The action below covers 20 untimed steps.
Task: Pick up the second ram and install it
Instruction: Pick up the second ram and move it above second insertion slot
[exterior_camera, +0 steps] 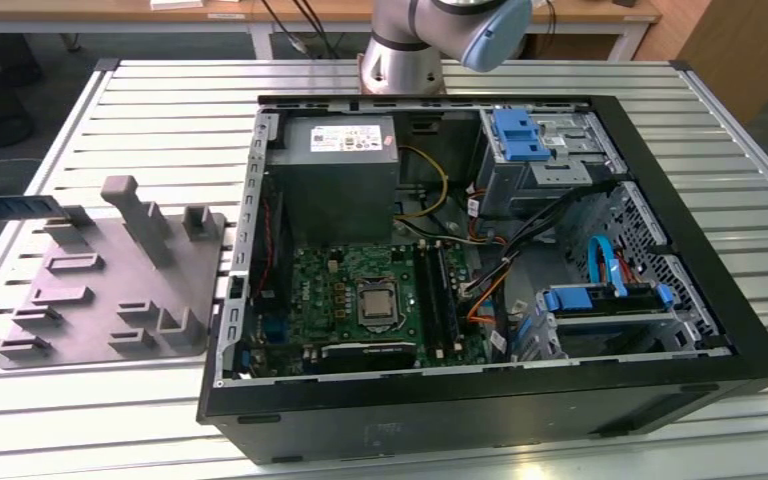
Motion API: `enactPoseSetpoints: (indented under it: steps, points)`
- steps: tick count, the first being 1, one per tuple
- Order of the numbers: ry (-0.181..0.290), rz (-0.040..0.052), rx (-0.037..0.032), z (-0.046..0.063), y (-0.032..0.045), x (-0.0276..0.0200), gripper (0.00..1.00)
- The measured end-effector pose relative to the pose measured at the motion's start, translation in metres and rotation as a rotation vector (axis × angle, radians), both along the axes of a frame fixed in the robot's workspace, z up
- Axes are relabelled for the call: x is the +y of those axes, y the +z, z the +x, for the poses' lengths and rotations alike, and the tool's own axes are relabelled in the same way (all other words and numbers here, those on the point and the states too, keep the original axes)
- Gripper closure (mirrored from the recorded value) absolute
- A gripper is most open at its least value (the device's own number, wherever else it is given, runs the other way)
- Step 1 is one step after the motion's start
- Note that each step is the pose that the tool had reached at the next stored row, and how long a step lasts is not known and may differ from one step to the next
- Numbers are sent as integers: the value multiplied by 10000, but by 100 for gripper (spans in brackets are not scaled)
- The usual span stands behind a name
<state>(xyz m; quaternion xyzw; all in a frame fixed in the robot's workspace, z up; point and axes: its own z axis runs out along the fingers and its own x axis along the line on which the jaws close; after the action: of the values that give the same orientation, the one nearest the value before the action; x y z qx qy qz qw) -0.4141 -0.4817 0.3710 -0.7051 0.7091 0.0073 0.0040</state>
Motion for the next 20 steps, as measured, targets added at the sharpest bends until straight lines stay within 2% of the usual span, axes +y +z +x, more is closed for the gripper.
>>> enactPoseSetpoints:
  steps: [20]
  points:
    - [0, -1, 0, 0, 201, 0, 86]
